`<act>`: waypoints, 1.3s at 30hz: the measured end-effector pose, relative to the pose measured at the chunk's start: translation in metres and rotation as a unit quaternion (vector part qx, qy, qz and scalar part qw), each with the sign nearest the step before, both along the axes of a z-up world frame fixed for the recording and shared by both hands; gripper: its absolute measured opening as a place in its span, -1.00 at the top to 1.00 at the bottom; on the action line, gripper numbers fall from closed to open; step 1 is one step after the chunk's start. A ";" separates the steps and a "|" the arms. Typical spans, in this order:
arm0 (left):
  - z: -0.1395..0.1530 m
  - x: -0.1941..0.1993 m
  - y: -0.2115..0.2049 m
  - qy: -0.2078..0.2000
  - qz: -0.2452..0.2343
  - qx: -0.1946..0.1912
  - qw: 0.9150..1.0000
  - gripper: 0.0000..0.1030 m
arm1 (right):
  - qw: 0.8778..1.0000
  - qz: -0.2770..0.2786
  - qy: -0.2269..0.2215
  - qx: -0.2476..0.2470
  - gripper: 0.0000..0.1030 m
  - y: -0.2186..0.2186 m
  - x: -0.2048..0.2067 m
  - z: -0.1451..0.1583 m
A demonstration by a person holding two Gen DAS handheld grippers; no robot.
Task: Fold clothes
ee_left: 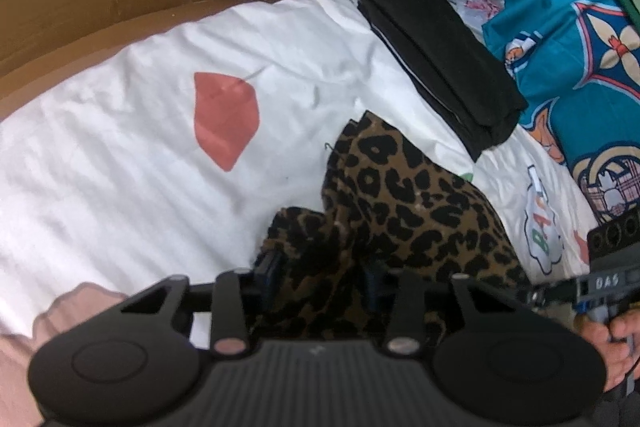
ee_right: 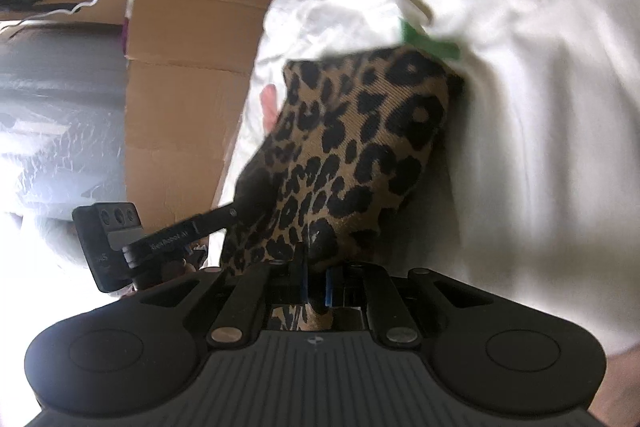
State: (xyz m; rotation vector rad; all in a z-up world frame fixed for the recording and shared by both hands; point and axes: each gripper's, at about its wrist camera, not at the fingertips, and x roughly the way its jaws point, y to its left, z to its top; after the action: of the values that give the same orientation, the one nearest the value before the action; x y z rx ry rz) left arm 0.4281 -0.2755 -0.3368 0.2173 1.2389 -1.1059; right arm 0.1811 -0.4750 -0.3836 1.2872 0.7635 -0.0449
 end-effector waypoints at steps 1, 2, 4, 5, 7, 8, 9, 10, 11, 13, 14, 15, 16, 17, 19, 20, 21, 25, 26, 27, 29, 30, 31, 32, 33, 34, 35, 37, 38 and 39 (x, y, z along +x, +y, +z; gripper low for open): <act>0.001 -0.001 0.000 -0.001 0.003 0.000 1.000 0.22 | 1.000 -0.001 -0.004 -0.004 0.88 -0.003 0.000 0.002; 0.001 -0.003 0.001 0.002 0.009 -0.001 1.000 0.23 | 1.000 -0.001 -0.006 -0.009 0.88 -0.007 0.000 0.003; 0.003 -0.004 0.004 0.005 0.018 -0.003 1.000 0.26 | 1.000 -0.002 -0.005 -0.014 0.88 -0.012 -0.001 0.005; 0.004 -0.005 0.005 0.006 0.022 -0.004 1.000 0.26 | 1.000 -0.002 -0.004 -0.016 0.88 -0.014 -0.001 0.006; 0.007 -0.008 0.006 0.002 0.025 -0.004 1.000 0.27 | 1.000 -0.002 0.000 -0.019 0.88 -0.015 -0.003 0.009; 0.008 -0.009 0.006 -0.002 0.022 -0.002 1.000 0.26 | 1.000 -0.001 0.002 -0.020 0.89 -0.015 -0.005 0.010; 0.010 -0.009 0.005 -0.005 0.019 0.000 1.000 0.25 | 1.000 -0.002 0.004 -0.022 0.89 -0.014 -0.006 0.011; 0.012 -0.008 0.004 -0.009 0.016 0.003 1.000 0.22 | 1.000 -0.003 0.005 -0.022 0.89 -0.014 -0.008 0.011; 0.013 -0.007 0.003 -0.009 0.013 0.005 1.000 0.20 | 1.000 -0.005 0.008 -0.021 0.89 -0.014 -0.010 0.011; 0.015 -0.005 0.003 -0.016 0.007 0.006 1.000 0.05 | 1.000 -0.008 0.013 -0.020 0.89 -0.013 -0.013 0.008; 0.015 -0.005 0.002 -0.020 0.007 0.006 1.000 -0.01 | 1.000 -0.010 0.017 -0.017 0.89 -0.013 -0.014 0.007; 0.015 -0.003 0.002 -0.023 0.007 0.005 1.000 -0.09 | 1.000 -0.011 0.019 -0.016 0.89 -0.013 -0.015 0.005; 0.015 -0.002 0.002 -0.026 0.007 0.004 1.000 -0.14 | 1.000 -0.012 0.021 -0.016 0.88 -0.013 -0.015 0.004; 0.014 0.000 0.001 -0.014 0.005 -0.002 1.000 -0.17 | 1.000 -0.012 0.023 -0.016 0.88 -0.013 -0.015 0.003; 0.007 0.002 -0.002 0.004 -0.001 0.000 1.000 -0.27 | 1.000 -0.013 0.025 -0.013 0.88 -0.013 -0.015 0.000; 0.003 0.001 -0.005 0.002 -0.005 0.005 1.000 -0.29 | 1.000 -0.013 0.025 -0.011 0.87 -0.013 -0.015 -0.001; -0.001 -0.001 -0.008 0.000 -0.009 0.009 1.000 -0.37 | 1.000 -0.013 0.026 -0.010 0.87 -0.012 -0.015 -0.002; -0.012 0.001 -0.010 0.005 -0.011 0.000 1.000 -0.55 | 0.999 -0.010 0.028 -0.012 0.85 -0.011 -0.014 -0.006; -0.012 0.001 -0.010 0.009 -0.009 -0.003 1.000 -0.55 | 0.999 -0.010 0.029 -0.011 0.85 -0.010 -0.014 -0.007; -0.011 0.000 -0.010 0.004 -0.014 -0.003 1.000 -0.46 | 0.999 -0.010 0.031 -0.010 0.85 -0.010 -0.014 -0.008; -0.008 -0.004 -0.009 -0.008 -0.020 -0.002 1.000 -0.33 | 0.999 -0.010 0.032 -0.011 0.85 -0.009 -0.013 -0.009; -0.006 -0.005 -0.009 -0.016 -0.021 -0.001 1.000 -0.21 | 0.999 -0.009 0.030 -0.015 0.85 -0.009 -0.013 -0.008; -0.004 -0.004 -0.007 -0.016 -0.019 -0.005 1.000 -0.07 | 0.999 -0.008 0.028 -0.020 0.85 -0.008 -0.012 -0.006; -0.002 -0.004 -0.006 -0.016 -0.018 -0.008 1.000 -0.01 | 0.999 -0.006 0.026 -0.024 0.86 -0.007 -0.011 -0.004; 0.000 -0.003 -0.004 -0.017 -0.017 -0.012 1.000 0.08 | 0.999 -0.006 0.024 -0.028 0.87 -0.006 -0.011 -0.003; 0.001 -0.003 -0.002 -0.017 -0.015 -0.015 1.000 0.14 | 0.999 -0.007 0.023 -0.029 0.87 -0.006 -0.011 -0.001; 0.002 -0.002 -0.001 -0.014 -0.014 -0.017 1.000 0.16 | 0.999 -0.008 0.022 -0.029 0.87 -0.005 -0.011 0.000; 0.002 0.000 -0.001 -0.010 -0.013 -0.018 1.000 0.15 | 0.999 -0.005 0.023 -0.039 0.87 -0.005 -0.010 0.001; 0.002 0.000 -0.002 -0.012 -0.015 -0.014 1.000 0.11 | 0.999 -0.004 0.023 -0.041 0.87 -0.005 -0.010 0.001; 0.001 -0.001 -0.004 -0.015 -0.016 -0.010 1.000 -0.01 | 0.999 -0.005 0.024 -0.040 0.87 -0.005 -0.010 0.001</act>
State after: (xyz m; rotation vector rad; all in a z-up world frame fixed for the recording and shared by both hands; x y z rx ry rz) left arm 0.4274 -0.2790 -0.3363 0.2388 1.2014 -1.1382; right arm 0.1712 -0.4803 -0.3826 1.2165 0.7888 -0.1133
